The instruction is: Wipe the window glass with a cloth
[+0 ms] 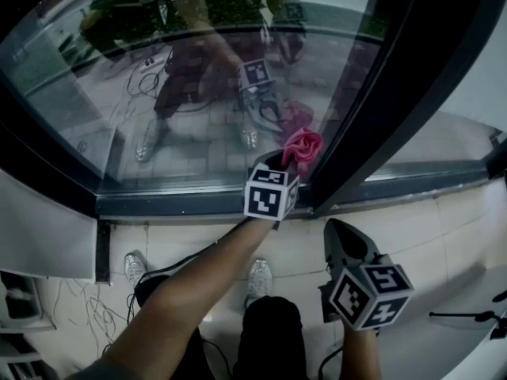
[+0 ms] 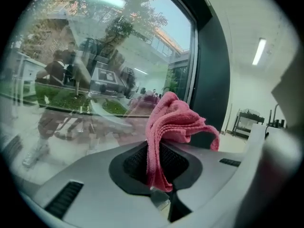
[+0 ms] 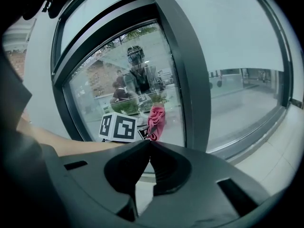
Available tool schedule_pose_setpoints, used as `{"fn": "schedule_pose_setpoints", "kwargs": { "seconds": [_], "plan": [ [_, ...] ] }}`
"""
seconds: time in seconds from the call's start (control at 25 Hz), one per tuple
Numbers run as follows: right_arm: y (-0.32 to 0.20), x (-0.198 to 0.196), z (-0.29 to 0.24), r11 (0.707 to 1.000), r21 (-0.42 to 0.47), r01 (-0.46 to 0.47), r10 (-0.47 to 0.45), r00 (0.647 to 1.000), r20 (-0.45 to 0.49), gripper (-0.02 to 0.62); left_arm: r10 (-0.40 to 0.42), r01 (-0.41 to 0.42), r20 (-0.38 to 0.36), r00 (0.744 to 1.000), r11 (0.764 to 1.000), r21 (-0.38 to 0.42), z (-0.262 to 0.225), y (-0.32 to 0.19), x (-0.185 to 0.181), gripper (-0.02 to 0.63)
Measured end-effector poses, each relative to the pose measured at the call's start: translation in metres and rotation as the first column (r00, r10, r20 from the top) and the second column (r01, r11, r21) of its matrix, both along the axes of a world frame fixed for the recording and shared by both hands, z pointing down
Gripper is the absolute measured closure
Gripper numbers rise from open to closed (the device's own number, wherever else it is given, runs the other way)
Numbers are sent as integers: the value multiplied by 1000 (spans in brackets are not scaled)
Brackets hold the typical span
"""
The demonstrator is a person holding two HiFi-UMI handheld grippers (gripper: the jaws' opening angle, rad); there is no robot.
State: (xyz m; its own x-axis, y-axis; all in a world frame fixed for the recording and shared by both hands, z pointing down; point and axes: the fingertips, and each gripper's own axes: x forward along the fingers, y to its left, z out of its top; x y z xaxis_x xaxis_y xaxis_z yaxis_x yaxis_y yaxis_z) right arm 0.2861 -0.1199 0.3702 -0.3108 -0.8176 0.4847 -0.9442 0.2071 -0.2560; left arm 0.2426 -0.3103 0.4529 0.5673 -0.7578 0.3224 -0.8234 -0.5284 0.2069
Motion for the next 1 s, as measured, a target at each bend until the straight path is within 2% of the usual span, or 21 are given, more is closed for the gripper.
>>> {"fn": "schedule_pose_setpoints", "kwargs": {
  "seconds": [0.4,0.8,1.0],
  "plan": [
    [-13,-50,-13,997,25,68,-69,998,9,603,-86,86,12,996,996,-2,-1,0,-78,554],
    [-22,-123,-9,985,14,174,-174,985,1,603,-131,131,21,991,991,5,-4,2,-161,554],
    [-29,-155,-12,977,22,213,-213,977,0,603,-182,182,28,983,983,1,-4,4,-205,554]
  ]
}}
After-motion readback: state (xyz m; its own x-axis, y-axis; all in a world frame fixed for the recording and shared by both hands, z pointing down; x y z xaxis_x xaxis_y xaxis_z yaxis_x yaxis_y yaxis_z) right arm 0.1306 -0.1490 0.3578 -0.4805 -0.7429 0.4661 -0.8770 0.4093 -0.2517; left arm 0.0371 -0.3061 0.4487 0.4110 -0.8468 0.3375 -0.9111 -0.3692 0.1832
